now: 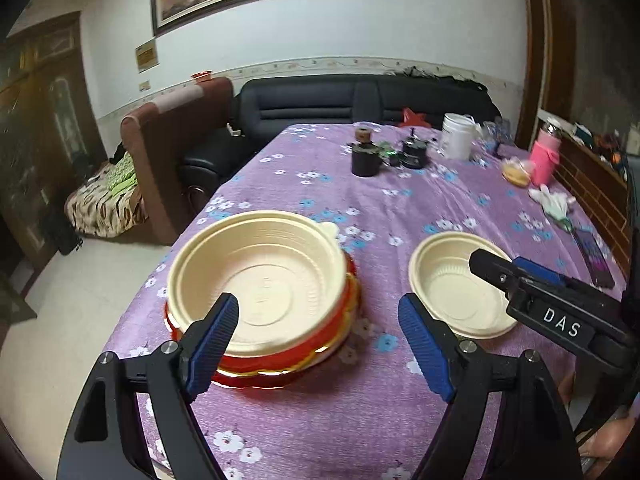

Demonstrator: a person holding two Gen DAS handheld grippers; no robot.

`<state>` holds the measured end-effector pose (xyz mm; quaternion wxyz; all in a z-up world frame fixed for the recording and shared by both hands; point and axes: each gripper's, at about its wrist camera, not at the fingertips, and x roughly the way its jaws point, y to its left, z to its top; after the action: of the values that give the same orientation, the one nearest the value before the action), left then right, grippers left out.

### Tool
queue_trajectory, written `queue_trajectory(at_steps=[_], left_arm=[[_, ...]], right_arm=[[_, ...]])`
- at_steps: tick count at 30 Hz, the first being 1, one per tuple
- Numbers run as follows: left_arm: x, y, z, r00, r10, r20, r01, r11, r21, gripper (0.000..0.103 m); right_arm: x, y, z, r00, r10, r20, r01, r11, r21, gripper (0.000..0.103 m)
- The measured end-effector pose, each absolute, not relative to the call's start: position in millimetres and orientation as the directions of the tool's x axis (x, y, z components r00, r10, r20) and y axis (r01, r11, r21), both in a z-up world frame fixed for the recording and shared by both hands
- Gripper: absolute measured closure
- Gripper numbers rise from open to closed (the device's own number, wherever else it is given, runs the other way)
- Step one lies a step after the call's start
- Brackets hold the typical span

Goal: Organize plates and bowls
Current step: 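Move both grippers to the remaining beige bowl and grasp its rim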

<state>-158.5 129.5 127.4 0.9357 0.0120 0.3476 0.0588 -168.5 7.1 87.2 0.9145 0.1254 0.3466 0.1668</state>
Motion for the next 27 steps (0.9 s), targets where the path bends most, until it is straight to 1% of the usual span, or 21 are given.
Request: queue_trajectory(at_steps=[12,17,22,24,27], left_arm=[[-147,88,117,0.727,0.091,-0.681,-0.013,0.993,0.118,0.021],[-143,84,110,0.707,0.063,-0.704,0.007,0.995,0.096,0.021],[-138,85,106,0.696,0.044,-0.717,0.005,0.998,0.066,0.021],[-138,83,104,0.692,0.041,-0.720,0.010,0.998,0.067,0.021],[-136,80,101,0.684,0.028,-0.729,0.024,0.998,0.061,0.021]], right_arm=[[-169,-50,77,0.726,0.346,-0.594,-0.113,0.913,0.393,0.033],[-166,-76,76,0.747,0.290,-0.598,-0.059,0.925,0.375,0.033],[-146,-98,66,0.724,0.206,-0.659,0.032,0.944,0.330,0.033],[-136,-98,57,0.692,0.220,-0.687,0.037,0.941,0.338,0.033],[-123,-90,42,0.638,0.283,-0.716,0.014,0.926,0.378,0.033]])
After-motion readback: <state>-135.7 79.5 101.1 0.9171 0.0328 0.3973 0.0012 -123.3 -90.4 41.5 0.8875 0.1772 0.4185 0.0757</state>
